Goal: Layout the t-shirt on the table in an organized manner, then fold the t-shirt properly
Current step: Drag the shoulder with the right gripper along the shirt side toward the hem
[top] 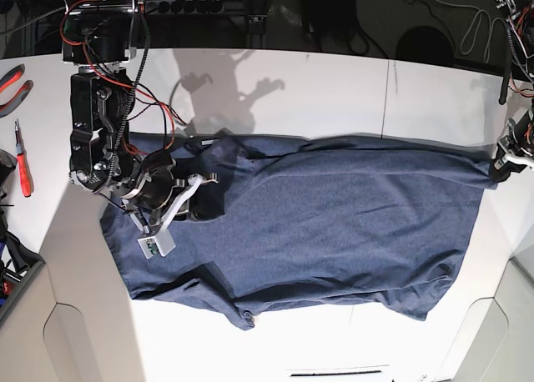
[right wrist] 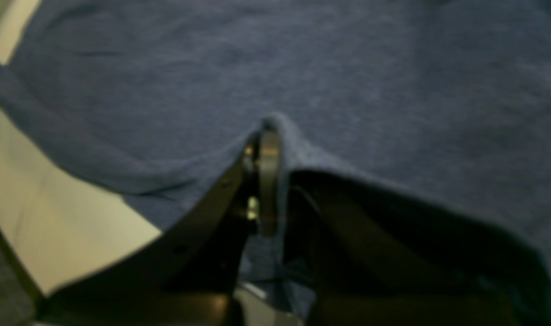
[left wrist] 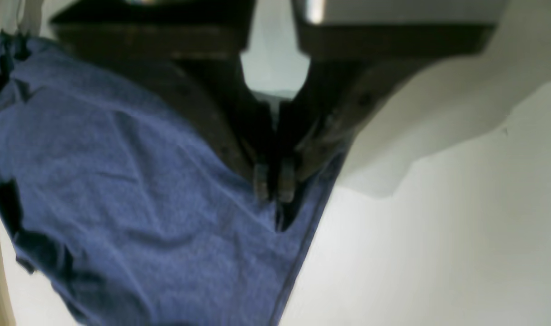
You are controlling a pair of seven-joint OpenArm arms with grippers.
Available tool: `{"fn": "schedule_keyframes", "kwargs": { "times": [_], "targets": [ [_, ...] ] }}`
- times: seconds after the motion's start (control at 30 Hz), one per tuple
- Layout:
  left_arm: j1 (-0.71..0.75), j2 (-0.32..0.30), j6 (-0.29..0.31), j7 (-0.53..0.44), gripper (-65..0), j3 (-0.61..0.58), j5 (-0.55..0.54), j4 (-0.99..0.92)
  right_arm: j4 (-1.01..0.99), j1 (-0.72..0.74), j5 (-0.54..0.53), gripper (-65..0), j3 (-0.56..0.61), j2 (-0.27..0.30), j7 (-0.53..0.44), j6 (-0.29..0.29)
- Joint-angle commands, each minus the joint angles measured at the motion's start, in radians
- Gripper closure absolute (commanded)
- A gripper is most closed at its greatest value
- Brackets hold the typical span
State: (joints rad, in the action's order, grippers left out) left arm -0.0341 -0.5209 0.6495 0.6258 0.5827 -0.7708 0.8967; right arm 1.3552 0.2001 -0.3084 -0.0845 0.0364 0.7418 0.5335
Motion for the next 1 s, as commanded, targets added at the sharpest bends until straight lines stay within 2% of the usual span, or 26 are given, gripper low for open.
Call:
{"fn": "schedule_keyframes", "kwargs": {
  "times": [0.0, 0.17, 0.43, 0.83, 0.87, 0.9, 0.93, 0.97],
  "targets": [
    [-0.016, -0.028, -0.015, -0.025, 0.0, 0.005, -0.017, 0.014, 0.015, 0.025, 0.000, 0.0, -0.001, 0.003, -0.040, -0.007],
    [-0.018, -0.027, -0.017, -0.028, 0.0, 0.005, -0.016, 0.014, 0.014, 0.040, 0.018, 0.0, -0.001, 0.002, -0.088, -0.006],
    [-0.019, -0.027, -0.018, -0.028, 0.0, 0.005, -0.012, 0.014, -0.060, 0.097, 0.025, 0.0, -0.001, 0.002, -0.092, -0.006],
    [-0.019, -0.027, -0.017, -0.055, 0.0, 0.005, -0.009, 0.014, -0.073, 0.099, 0.044, 0.0, -0.001, 0.002, -0.092, -0.006],
    [-0.019, -0.027, -0.017, -0.055, 0.0, 0.005, -0.009, 0.014, -0.073, 0.099, 0.045, -2.8, -0.001, 0.002, -0.092, -0.006],
    [-0.018, -0.027, -0.017, -0.055, 0.0, 0.005, -0.009, 0.014, -0.073, 0.099, 0.048, -12.0, -0.001, 0.002, -0.092, -0.006],
    [-0.018, -0.027, -0.017, -0.055, -4.3, 0.005, -0.009, 0.014, -0.073, 0.099, 0.054, -20.8, -0.001, 0.002, -0.099, -0.006],
    [-0.019, -0.027, -0.017, -0.055, -9.6, 0.005, -0.009, 0.015, -0.073, 0.099, 0.066, -26.9, -0.001, 0.002, -0.112, -0.006]
  ]
}}
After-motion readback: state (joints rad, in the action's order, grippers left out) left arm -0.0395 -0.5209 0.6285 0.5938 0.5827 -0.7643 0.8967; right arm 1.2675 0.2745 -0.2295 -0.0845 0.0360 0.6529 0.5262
